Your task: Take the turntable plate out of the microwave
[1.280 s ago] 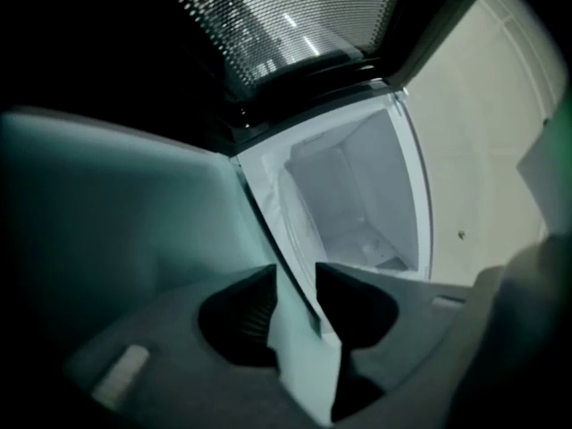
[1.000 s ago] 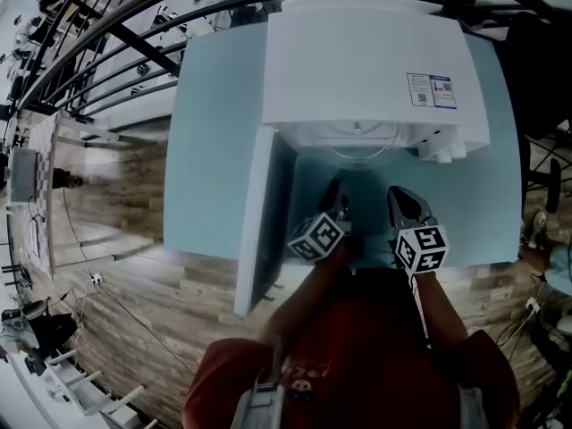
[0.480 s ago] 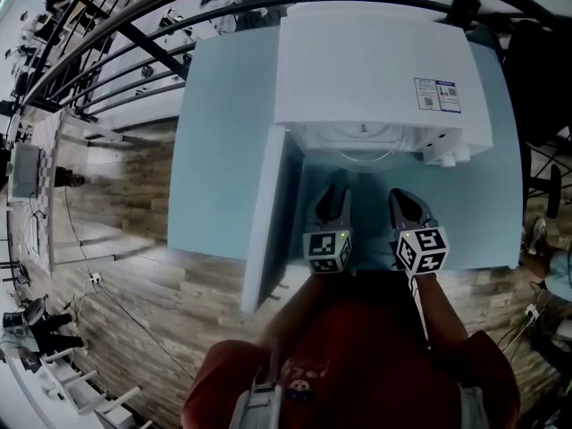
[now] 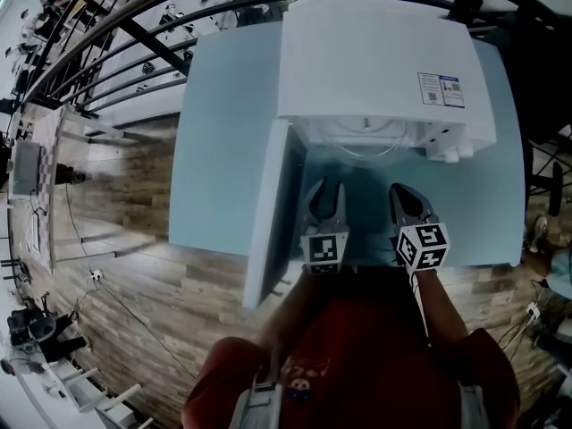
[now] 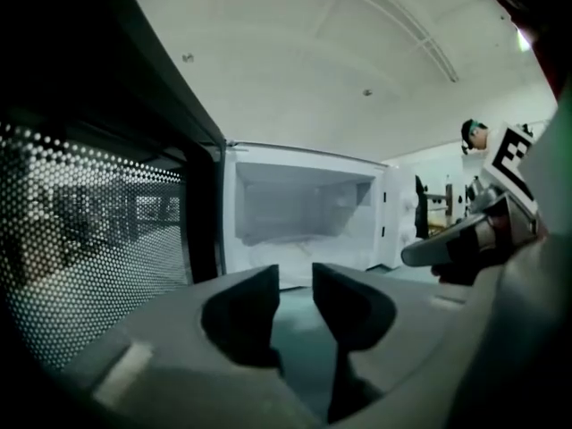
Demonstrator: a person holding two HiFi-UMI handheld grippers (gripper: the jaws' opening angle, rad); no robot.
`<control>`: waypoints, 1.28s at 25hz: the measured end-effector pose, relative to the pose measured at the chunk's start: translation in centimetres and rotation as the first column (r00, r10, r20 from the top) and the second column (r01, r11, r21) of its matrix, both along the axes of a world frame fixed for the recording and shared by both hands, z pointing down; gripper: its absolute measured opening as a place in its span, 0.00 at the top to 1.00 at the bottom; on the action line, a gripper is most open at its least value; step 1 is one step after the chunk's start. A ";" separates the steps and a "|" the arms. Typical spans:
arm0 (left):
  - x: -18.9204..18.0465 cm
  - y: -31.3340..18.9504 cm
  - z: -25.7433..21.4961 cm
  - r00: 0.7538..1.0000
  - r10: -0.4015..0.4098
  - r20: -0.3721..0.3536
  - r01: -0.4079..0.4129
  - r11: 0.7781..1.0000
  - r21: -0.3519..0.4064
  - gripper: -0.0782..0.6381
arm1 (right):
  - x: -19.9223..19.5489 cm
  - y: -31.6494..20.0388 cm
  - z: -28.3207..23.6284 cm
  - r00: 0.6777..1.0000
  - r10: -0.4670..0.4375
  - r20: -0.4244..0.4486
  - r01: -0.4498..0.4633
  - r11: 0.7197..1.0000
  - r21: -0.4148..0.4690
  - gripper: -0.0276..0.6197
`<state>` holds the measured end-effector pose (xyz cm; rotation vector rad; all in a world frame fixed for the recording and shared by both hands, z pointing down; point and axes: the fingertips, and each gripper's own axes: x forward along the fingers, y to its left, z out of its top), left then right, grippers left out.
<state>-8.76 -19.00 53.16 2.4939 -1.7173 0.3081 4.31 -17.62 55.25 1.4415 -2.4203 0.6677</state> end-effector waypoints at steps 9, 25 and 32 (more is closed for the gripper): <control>0.0 0.6 0.3 0.999 -0.039 -0.036 0.039 0.999 -0.021 0.90 | -0.4 0.0 0.7 1.000 -0.003 0.010 0.003 1.000 -0.015 0.96; 0.3 1.1 -0.3 0.999 -0.030 -0.016 0.030 1.000 0.005 0.90 | -1.0 -1.4 2.8 0.827 0.181 0.533 -0.053 0.968 -0.246 0.80; 0.2 1.1 -0.5 0.999 -0.029 -0.015 0.029 1.000 0.004 0.90 | -0.4 -4.1 3.3 0.590 0.312 0.744 -0.089 0.942 -0.324 0.67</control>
